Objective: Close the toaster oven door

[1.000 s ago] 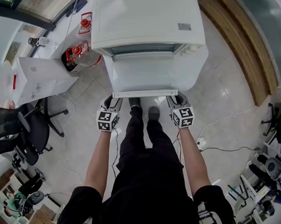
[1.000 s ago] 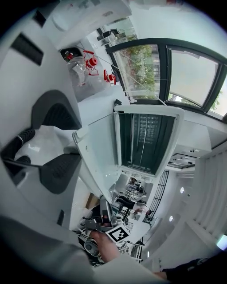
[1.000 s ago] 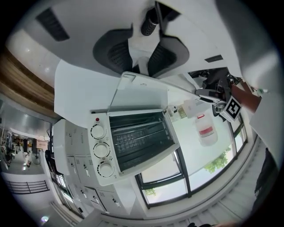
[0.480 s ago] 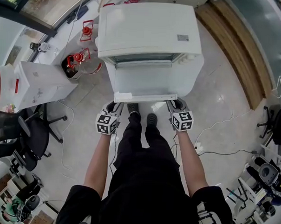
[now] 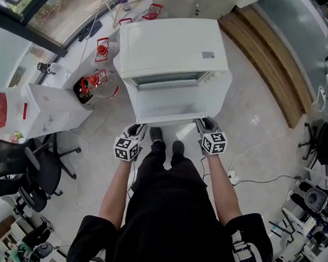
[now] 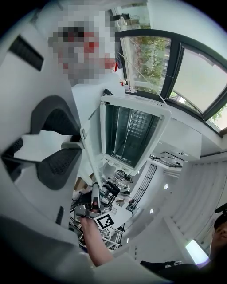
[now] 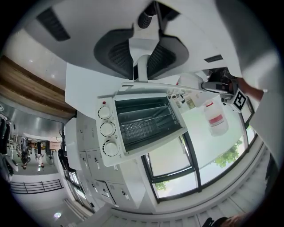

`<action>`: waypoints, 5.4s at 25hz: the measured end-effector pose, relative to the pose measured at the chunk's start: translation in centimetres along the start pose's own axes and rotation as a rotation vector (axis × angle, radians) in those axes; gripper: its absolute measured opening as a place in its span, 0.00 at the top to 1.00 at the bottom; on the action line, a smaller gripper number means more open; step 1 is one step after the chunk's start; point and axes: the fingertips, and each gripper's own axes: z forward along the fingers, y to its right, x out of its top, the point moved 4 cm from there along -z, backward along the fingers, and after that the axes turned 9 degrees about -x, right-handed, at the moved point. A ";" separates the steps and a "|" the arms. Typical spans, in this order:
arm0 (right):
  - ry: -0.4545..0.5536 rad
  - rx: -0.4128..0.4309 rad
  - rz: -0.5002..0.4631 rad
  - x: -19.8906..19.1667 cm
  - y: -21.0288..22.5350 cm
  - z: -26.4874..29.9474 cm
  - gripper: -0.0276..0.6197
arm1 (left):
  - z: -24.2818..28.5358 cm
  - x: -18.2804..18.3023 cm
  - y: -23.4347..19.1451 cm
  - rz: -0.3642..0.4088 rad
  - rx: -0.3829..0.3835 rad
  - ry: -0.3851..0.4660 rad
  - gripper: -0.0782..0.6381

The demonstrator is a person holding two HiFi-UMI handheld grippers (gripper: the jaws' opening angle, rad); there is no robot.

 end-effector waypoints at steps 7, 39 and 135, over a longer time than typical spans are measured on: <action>0.028 -0.014 0.013 2.2 -0.6 -0.7 0.78 | -0.9 2.1 -0.1 -0.010 -0.062 0.026 0.74; 0.226 -0.032 0.210 13.8 -0.4 -0.1 0.79 | -1.2 13.2 -2.1 -0.270 -0.143 0.257 0.73; 0.149 0.554 -0.620 14.0 6.8 -2.8 0.93 | 7.1 13.5 16.9 0.293 0.308 0.086 0.84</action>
